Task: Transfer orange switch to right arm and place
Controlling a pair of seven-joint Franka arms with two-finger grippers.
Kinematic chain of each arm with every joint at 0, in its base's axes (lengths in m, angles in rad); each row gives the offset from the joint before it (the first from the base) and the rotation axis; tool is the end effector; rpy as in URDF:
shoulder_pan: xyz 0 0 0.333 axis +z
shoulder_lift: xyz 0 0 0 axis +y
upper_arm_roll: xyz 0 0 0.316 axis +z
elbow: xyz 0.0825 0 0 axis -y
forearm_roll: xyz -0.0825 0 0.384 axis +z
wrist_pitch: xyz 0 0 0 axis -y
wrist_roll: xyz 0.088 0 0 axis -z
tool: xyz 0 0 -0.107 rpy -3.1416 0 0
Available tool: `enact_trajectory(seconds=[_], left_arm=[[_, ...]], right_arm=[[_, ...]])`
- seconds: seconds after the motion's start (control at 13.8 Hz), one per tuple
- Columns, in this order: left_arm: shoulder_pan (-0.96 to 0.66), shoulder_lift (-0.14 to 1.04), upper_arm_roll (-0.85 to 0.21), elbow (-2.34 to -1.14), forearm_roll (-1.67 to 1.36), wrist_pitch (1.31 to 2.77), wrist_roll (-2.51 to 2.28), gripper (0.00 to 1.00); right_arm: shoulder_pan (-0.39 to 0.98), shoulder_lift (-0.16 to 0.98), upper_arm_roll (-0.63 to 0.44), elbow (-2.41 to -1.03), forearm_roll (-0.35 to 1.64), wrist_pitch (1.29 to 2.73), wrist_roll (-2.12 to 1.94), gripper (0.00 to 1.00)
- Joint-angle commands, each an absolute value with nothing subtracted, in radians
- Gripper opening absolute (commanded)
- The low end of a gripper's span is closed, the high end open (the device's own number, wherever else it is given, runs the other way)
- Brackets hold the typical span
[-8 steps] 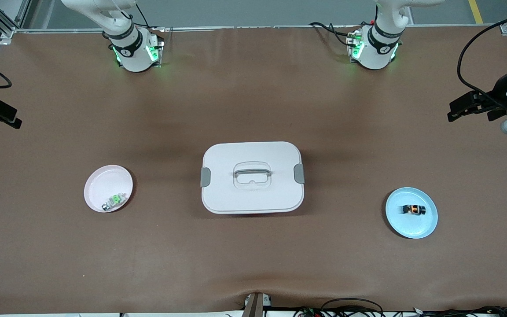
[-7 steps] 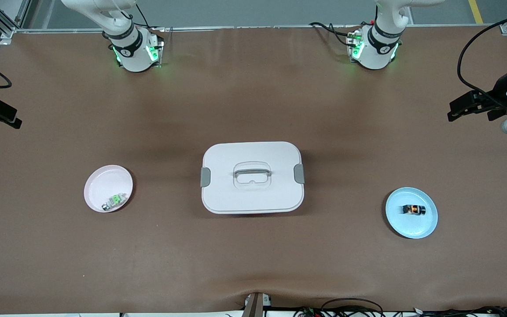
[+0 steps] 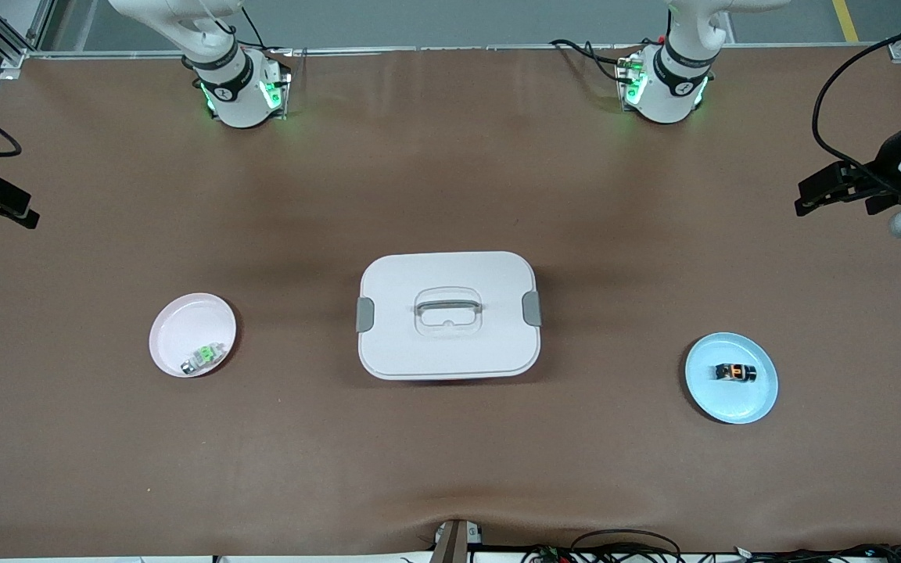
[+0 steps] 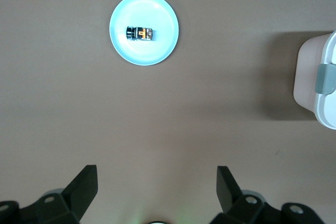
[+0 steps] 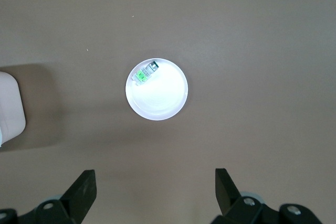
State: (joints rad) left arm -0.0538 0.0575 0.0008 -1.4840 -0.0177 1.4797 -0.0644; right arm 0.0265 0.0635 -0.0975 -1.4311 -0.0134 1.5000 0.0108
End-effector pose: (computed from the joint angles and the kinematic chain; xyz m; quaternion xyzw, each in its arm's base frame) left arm 0.5623 -0.0319 0.6252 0.9995 0.0052 -0.0314 0.0070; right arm 0.5661 -0.0397 0.6483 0.9991 -0.0413 0.0026 0.0099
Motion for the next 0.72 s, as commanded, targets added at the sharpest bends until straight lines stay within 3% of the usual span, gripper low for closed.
enact_trajectory(seconds=[0.0, 0.29, 0.65], left_arm=[[-0.049, 0.058, 0.002, -1.505, -0.003, 1.517, -0.041, 1.00], [-0.043, 0.138, 0.003, -1.500, -0.020, 1.535, -0.055, 1.00], [-0.014, 0.331, 0.006, -1.511, 0.000, 1.715, -0.002, 1.00]], right_arm=[[0.029, 0.057, -0.095, -1.434, -0.021, 1.496, 0.020, 1.00], [0.028, 0.057, -0.095, -1.434, -0.021, 1.496, 0.020, 1.00], [0.028, 0.057, -0.095, -1.434, -0.021, 1.496, 0.020, 1.00]])
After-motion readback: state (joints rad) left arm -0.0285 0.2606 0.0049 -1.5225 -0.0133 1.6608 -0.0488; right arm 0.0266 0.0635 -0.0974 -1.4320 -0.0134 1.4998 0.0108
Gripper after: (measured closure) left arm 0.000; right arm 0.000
